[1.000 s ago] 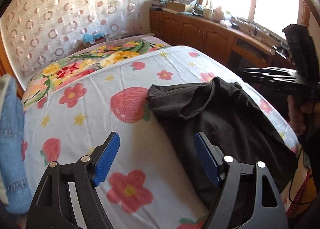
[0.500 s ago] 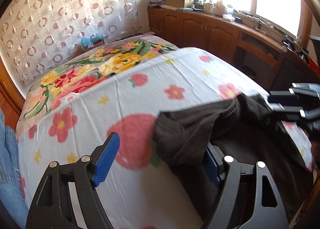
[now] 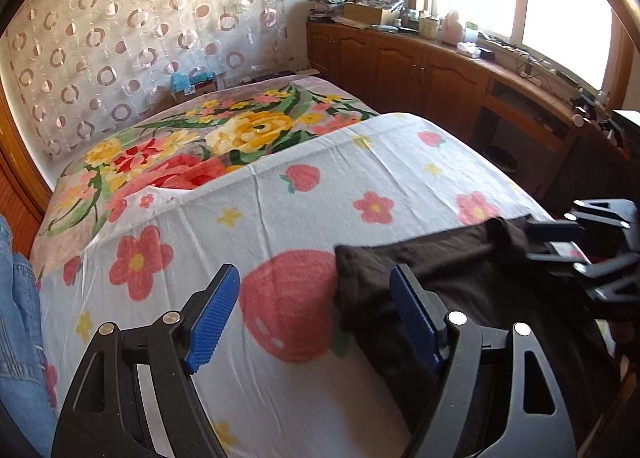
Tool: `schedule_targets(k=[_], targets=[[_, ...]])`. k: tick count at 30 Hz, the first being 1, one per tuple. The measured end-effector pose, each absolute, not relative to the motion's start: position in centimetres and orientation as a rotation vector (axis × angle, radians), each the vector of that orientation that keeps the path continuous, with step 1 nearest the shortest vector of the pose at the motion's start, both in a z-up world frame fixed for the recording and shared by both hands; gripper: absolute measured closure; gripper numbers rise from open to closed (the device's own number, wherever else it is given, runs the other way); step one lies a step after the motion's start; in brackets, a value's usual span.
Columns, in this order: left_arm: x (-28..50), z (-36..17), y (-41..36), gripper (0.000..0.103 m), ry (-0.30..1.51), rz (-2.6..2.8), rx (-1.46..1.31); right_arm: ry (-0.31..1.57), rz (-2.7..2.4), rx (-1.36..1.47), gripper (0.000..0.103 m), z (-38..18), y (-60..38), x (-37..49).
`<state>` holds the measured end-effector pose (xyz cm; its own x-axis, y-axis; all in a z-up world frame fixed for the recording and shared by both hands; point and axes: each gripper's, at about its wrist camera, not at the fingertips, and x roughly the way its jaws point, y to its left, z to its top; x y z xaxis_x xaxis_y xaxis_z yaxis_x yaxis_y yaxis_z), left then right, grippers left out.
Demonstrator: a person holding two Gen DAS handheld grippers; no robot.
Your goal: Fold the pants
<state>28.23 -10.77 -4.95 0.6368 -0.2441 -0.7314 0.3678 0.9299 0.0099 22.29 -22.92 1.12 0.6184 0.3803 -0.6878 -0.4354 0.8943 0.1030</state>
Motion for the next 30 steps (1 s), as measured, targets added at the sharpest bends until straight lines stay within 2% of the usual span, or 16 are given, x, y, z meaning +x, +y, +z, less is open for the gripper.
schedule_targets(k=[8, 14, 22, 30], targets=[[26.1, -5.4, -11.6, 0.025, 0.822, -0.425, 0.162, 0.819, 0.432, -0.128, 0.064, 0.7, -22.4, 22.8], [26.3, -6.4, -11.9, 0.025, 0.854, -0.433, 0.172, 0.785, 0.323, -0.14, 0.064, 1.5, -24.6, 22.6], [26.3, -7.1, -12.1, 0.025, 0.877, -0.43, 0.172, 0.763, 0.238, -0.044, 0.064, 2.2, -28.5, 21.4], [26.2, -7.1, -12.1, 0.025, 0.875, -0.427, 0.171, 0.757, 0.366, -0.064, 0.064, 2.1, -26.0, 20.5]])
